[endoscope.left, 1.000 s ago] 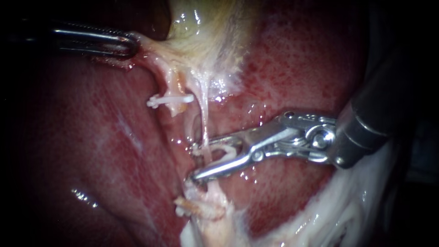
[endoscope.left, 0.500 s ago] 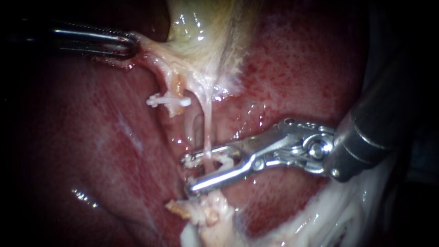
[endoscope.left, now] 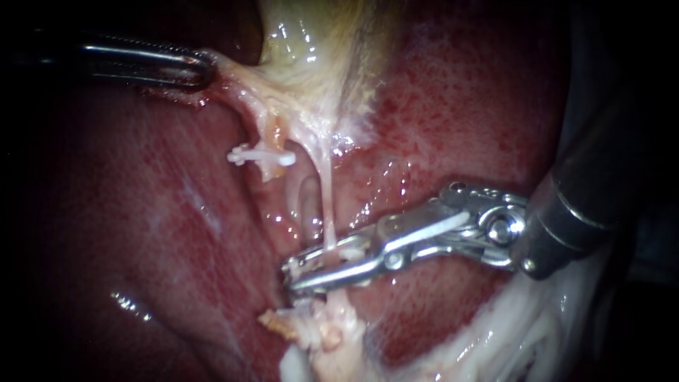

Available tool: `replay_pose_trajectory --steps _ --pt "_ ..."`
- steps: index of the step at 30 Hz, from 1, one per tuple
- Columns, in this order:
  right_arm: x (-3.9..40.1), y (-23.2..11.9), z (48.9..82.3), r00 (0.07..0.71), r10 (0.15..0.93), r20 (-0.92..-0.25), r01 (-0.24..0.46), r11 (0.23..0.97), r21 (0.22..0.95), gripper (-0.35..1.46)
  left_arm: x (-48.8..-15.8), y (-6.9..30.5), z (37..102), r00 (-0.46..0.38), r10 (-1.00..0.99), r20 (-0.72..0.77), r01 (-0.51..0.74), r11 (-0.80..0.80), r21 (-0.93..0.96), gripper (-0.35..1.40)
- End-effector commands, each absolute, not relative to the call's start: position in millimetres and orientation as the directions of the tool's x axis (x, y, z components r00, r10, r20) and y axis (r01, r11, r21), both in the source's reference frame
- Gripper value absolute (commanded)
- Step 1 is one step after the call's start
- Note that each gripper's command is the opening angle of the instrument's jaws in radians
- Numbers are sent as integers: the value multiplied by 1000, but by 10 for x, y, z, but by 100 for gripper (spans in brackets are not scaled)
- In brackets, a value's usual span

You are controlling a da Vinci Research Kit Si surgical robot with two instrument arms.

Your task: Clipping second clip right tube

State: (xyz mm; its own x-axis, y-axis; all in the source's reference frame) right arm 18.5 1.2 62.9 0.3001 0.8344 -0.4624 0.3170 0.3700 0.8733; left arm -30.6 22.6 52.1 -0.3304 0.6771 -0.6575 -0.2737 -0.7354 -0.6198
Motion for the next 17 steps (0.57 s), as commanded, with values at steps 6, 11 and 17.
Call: replay_pose_trajectory --steps 6,11,17 --pt "183 12 628 302 833 -463 321 368 873 -35 -306 226 522 -330 677 -657 -273 -735 -620 -35" --pt "184 13 628 303 833 -463 322 367 872 -35 -306 227 523 -330 677 -657 -273 -735 -620 -35" --pt "183 13 629 303 833 -463 323 367 872 -35 -306 227 523 -330 677 -657 -274 -735 -620 -35"
